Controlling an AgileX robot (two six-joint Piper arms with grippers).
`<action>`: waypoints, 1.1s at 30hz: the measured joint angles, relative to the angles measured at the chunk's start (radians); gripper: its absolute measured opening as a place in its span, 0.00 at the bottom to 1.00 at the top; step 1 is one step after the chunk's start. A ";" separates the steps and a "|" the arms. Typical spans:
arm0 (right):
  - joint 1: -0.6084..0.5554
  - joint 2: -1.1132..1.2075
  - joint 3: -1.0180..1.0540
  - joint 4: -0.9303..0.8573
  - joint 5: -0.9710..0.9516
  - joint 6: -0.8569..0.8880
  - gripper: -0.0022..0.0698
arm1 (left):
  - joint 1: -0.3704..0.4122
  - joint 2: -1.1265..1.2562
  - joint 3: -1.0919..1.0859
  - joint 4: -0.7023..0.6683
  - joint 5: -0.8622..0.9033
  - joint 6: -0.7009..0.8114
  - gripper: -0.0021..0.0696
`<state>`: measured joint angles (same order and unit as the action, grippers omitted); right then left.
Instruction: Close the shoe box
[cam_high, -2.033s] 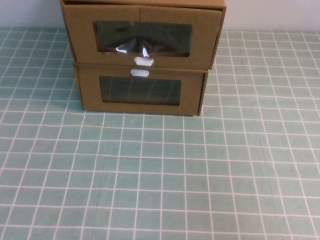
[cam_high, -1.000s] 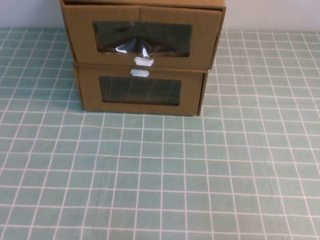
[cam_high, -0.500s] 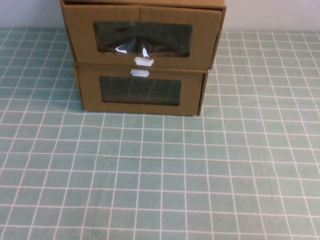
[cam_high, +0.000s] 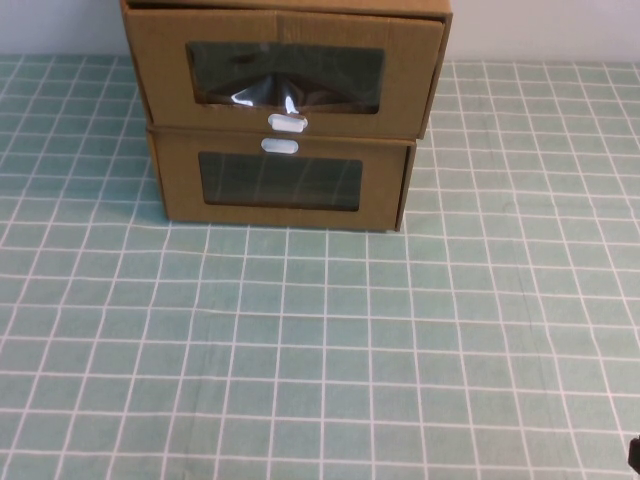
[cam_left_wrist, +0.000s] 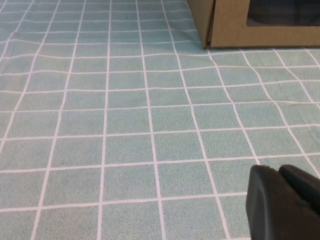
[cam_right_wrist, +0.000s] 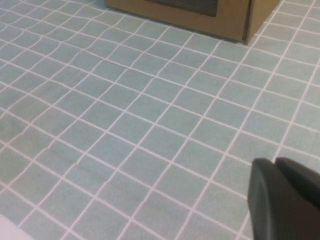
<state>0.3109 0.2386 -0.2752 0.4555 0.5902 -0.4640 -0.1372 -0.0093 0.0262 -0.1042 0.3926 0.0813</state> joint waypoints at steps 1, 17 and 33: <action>0.000 0.000 0.000 0.000 0.000 0.000 0.01 | 0.000 0.000 0.000 0.000 0.000 0.000 0.02; -0.232 -0.202 0.084 -0.117 -0.181 0.032 0.01 | 0.000 -0.002 0.000 0.000 0.001 -0.001 0.02; -0.375 -0.247 0.302 -0.163 -0.227 0.125 0.01 | 0.000 -0.002 0.000 0.000 0.004 -0.001 0.02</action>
<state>-0.0643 -0.0088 0.0267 0.2923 0.3632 -0.3385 -0.1372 -0.0115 0.0262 -0.1042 0.3965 0.0806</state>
